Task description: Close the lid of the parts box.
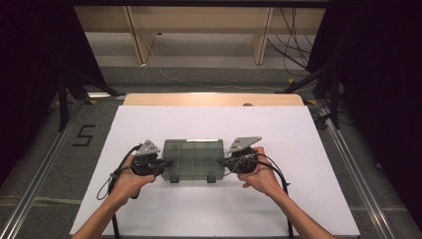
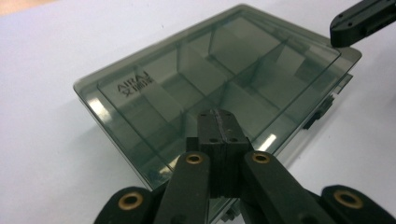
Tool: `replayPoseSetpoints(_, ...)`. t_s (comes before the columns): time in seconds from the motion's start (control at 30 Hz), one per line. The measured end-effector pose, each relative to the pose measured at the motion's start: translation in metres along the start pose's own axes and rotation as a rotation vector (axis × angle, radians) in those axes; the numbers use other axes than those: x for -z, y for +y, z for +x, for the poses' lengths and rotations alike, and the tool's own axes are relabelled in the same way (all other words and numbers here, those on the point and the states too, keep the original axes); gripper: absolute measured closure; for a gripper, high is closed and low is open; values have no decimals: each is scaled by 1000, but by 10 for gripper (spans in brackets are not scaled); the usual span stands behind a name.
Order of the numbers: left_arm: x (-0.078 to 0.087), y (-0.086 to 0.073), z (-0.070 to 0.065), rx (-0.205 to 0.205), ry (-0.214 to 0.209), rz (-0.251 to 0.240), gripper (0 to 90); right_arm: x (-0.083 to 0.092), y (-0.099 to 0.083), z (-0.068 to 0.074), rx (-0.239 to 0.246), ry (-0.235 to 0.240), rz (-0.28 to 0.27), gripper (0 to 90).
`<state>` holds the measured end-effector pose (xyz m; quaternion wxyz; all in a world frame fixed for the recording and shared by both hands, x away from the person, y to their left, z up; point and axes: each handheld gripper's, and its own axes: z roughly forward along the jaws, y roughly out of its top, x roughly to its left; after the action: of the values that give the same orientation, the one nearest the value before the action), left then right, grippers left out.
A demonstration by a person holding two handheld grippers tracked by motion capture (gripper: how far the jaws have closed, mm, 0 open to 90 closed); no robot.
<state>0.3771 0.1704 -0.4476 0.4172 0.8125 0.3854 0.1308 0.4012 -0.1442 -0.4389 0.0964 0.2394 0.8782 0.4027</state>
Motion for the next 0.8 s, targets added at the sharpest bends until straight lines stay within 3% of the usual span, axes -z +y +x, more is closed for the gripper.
replayPoseSetpoints(0.5,-6,-4,-2,-13,-1,21,896,-7,-4,-1,10,8,29,900)
replayPoseSetpoints(0.57,-7,-3,-1,-51,9,17,896,-9,-5,0,9,6,14,900)
replayPoseSetpoints(0.6,-8,-5,-3,-20,-1,17,896,-9,-5,0,12,0,15,900)
replayPoseSetpoints(0.67,-8,-5,-2,-38,-3,29,896,-10,-6,0,9,-1,16,900)
replayPoseSetpoints(0.8,-8,-6,-3,-27,-3,26,896,-9,-6,0,6,9,25,900)
